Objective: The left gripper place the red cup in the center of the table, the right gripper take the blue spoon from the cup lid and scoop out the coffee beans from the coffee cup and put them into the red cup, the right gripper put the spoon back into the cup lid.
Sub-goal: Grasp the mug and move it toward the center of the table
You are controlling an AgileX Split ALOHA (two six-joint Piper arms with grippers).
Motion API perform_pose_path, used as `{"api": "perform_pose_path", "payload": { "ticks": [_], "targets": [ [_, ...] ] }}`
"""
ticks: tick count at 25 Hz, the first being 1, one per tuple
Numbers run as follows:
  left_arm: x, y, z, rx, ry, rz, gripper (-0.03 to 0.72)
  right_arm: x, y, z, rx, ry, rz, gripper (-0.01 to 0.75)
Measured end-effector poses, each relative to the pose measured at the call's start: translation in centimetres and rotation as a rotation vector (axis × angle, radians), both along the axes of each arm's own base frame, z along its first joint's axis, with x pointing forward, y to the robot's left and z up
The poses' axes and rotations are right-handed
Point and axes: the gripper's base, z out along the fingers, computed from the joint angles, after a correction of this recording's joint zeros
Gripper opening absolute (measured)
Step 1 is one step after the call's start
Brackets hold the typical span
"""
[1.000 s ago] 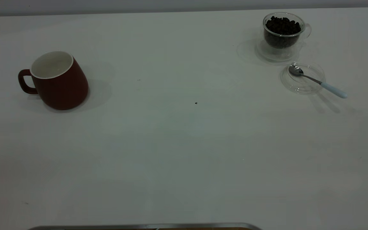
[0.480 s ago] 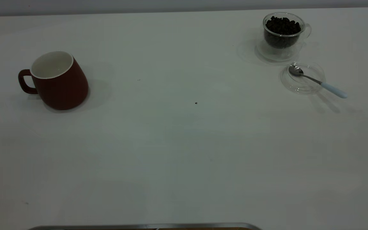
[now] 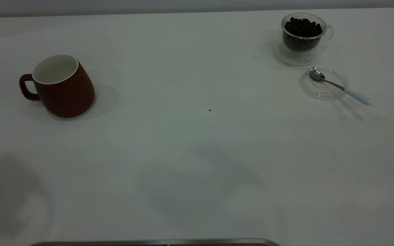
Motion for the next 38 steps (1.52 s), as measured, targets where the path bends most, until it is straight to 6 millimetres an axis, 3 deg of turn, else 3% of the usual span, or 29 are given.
{"api": "perform_pose_path", "payload": {
  "ticks": [8, 17, 24, 38],
  "targets": [
    [7.5, 0.2, -1.8, 0.129, 0.156, -0.181, 0.516, 0.0, 0.0, 0.0, 0.0, 0.0, 0.0, 0.324],
    [13.7, 1.2, -6.9, 0.282, 0.293, -0.273, 0.516, 0.0, 0.0, 0.0, 0.0, 0.0, 0.0, 0.387],
    [16.5, 1.6, -10.5, 0.349, 0.325, -0.332, 0.516, 0.0, 0.0, 0.0, -0.004, 0.0, -0.002, 0.389],
    [18.7, 2.4, -18.5, 0.512, 0.354, -0.59, 0.516, 0.0, -0.1, 0.0, 0.015, 0.003, -0.021, 0.389]
  ]
}}
